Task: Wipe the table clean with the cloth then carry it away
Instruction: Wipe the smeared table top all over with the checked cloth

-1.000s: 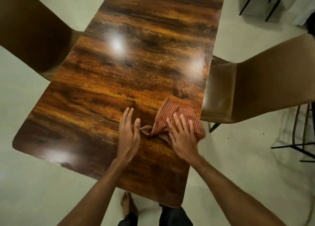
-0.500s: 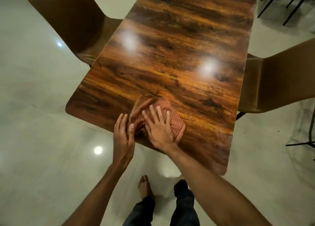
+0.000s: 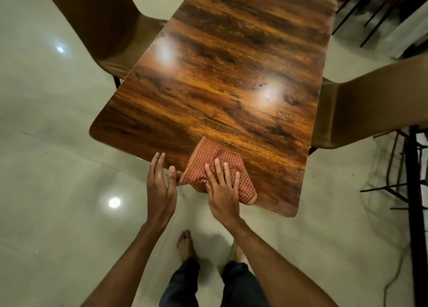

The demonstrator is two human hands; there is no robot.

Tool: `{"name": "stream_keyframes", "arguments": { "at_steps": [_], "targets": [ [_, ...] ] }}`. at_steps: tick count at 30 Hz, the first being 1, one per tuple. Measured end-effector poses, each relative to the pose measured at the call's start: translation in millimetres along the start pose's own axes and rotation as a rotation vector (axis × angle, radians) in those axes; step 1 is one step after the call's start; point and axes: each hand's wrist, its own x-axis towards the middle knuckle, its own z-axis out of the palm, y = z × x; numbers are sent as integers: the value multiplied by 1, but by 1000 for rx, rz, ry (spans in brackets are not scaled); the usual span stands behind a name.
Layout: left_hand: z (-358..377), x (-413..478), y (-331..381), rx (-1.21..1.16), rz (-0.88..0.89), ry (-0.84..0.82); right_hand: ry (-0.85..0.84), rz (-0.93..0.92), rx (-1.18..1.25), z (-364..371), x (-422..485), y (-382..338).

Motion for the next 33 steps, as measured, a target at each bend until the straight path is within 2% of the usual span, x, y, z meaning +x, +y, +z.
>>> {"name": "stream_keyframes", "arguments": {
  "at_steps": [3,6,9,11,14,17,22,27,30,33],
  "targets": [
    [18,-5,17,-11,31,-38,36,23,-44,-4,-36,52],
    [44,-13,36,-15,53,-93,67,148,-31,-17,-73,116],
    [79,-27,57,4,57,-148,86,207,-10,-16,-79,133],
    [101,-38,71,21,73,-171,90,134,-3,-14,-80,130],
    [140,-57,95,35,93,-193,45,9,-2,-23,-99,169],
    [172,-70,112,30,92,-181,1,12,23,-41,-100,217],
    [208,-80,122,43,81,-154,6,-24,50,-72,-22,258],
    [216,-77,120,69,47,-90,-35,39,46,-93,25,266],
    [208,-73,118,57,22,-60,-9,-21,32,-78,-15,241],
    [195,-70,112,70,-7,-16,-24,-159,51,-46,-68,206]
  ]
}}
